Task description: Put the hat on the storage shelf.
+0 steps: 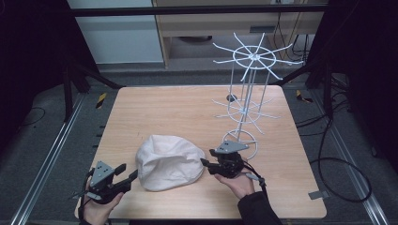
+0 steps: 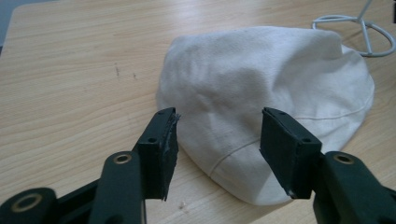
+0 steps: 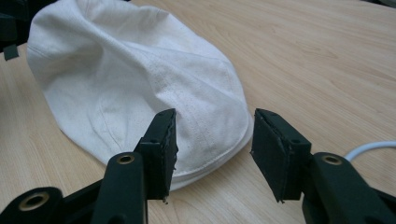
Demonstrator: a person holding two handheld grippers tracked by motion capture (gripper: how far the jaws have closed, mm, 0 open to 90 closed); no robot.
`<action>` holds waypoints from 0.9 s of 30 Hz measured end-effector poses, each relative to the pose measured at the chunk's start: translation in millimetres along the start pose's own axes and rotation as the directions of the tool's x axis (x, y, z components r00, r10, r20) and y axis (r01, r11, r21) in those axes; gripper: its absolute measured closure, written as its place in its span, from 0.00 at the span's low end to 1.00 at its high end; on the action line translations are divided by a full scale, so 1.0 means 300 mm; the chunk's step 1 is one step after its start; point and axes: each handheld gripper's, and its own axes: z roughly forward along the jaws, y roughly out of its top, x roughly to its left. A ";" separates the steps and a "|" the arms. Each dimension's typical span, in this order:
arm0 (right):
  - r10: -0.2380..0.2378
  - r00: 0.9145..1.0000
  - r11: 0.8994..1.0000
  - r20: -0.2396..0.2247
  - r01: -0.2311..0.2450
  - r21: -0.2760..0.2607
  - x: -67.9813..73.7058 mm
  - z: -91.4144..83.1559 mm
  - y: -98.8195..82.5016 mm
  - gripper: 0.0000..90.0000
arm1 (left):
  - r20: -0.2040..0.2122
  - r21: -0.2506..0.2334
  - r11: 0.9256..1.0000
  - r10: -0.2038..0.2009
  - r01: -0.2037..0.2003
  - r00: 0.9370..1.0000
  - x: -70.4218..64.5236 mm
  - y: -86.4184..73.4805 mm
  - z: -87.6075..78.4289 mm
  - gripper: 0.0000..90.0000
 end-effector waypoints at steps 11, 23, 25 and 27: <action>-0.011 1.000 0.998 -0.026 0.012 0.060 0.009 0.095 -0.015 0.56 | 0.029 0.063 0.997 0.052 -0.053 0.998 -0.054 -0.017 0.044 0.47; -0.046 0.999 0.994 -0.023 0.048 0.096 0.015 0.150 -0.027 0.69 | 0.016 0.159 0.986 0.051 -0.053 0.999 -0.060 -0.035 0.120 0.69; -0.053 0.998 0.993 -0.022 0.054 0.103 0.016 0.150 -0.028 0.75 | 0.014 0.169 0.984 0.047 -0.049 0.999 -0.055 -0.033 0.127 0.73; -0.079 0.997 0.990 -0.024 0.081 0.114 0.024 0.150 -0.028 0.85 | 0.017 0.170 0.985 0.038 -0.041 0.999 -0.051 -0.030 0.131 0.80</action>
